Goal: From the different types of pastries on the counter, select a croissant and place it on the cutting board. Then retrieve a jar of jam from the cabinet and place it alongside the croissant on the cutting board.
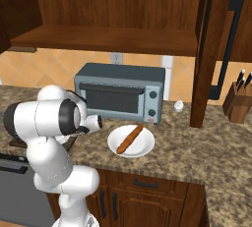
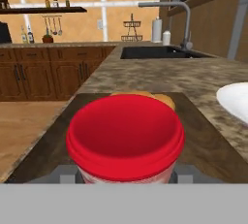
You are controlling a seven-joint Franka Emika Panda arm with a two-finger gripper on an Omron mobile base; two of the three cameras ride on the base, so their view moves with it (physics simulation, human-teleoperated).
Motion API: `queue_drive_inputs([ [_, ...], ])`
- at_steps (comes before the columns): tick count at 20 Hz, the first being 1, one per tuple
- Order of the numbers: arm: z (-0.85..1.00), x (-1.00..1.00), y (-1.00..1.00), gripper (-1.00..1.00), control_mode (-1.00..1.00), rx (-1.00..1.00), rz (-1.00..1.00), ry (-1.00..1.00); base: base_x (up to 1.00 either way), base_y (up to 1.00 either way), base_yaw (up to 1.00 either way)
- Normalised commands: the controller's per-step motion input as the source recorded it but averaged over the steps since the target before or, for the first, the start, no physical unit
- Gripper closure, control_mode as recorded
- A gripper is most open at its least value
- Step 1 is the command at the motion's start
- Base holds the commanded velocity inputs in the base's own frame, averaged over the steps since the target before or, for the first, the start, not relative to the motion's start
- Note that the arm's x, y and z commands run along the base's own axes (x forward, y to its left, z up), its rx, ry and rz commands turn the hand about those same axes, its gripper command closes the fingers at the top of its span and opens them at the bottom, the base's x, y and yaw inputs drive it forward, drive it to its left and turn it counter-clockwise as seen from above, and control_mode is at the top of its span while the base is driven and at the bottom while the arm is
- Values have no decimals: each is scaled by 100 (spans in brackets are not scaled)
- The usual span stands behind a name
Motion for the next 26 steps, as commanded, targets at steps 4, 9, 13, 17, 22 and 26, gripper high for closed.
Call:
queue_drive_inputs([
  [4, -36, 32, 9, 100, -100, 4, 0, -3, 0, 0, 0],
  [9, -26, 27, 11, -100, -100, 2, 0, -1, 0, 0, 0],
  [13, -18, 2, 4, -100, -100, 3, 0, 0, 0, 0, 0],
  [17, 0, -14, 0, -100, -100, 6, 0, -1, 0, 0, 0],
  [22, 21, -31, -5, -100, -100, 6, -2, -4, 0, 0, 0],
  [26, 40, -29, -46, -100, -100, 14, -8, -5, 0, 0, 0],
])
